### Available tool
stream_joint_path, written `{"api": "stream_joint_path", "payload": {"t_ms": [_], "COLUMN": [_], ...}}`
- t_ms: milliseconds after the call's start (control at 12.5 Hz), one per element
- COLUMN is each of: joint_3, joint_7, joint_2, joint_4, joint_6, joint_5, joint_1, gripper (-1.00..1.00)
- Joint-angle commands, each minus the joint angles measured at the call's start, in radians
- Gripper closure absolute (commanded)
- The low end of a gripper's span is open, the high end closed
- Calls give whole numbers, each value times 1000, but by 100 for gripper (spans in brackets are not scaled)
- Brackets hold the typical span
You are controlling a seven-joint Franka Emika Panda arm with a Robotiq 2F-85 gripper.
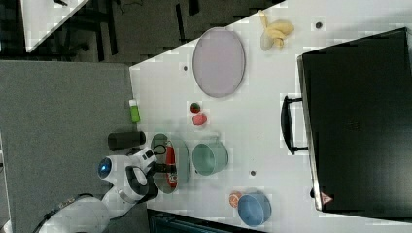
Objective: Pick ketchup from strainer and place it on the table
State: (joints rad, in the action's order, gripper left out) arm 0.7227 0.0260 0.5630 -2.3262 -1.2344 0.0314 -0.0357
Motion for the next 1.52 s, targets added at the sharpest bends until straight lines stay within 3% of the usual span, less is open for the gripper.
{"api": "stream_joint_path", "payload": {"t_ms": [80, 320, 640, 1040, 1200, 1520], "joint_3": [-45, -70, -49, -40, -70, -189], "joint_7": [-56, -56, -56, -71, -71, 24], "joint_2": [-21, -21, -83, -330, -405, -473], "joint_4": [24, 36, 39, 110, 176, 291], "joint_6": [-11, -25, 24, 309, 465, 712], "joint_5": [-2, -2, -4, -88, -146, -146], "joint_1": [67, 111, 108, 84, 58, 5], "gripper": [-92, -20, -18, -18, -18, -18]}}
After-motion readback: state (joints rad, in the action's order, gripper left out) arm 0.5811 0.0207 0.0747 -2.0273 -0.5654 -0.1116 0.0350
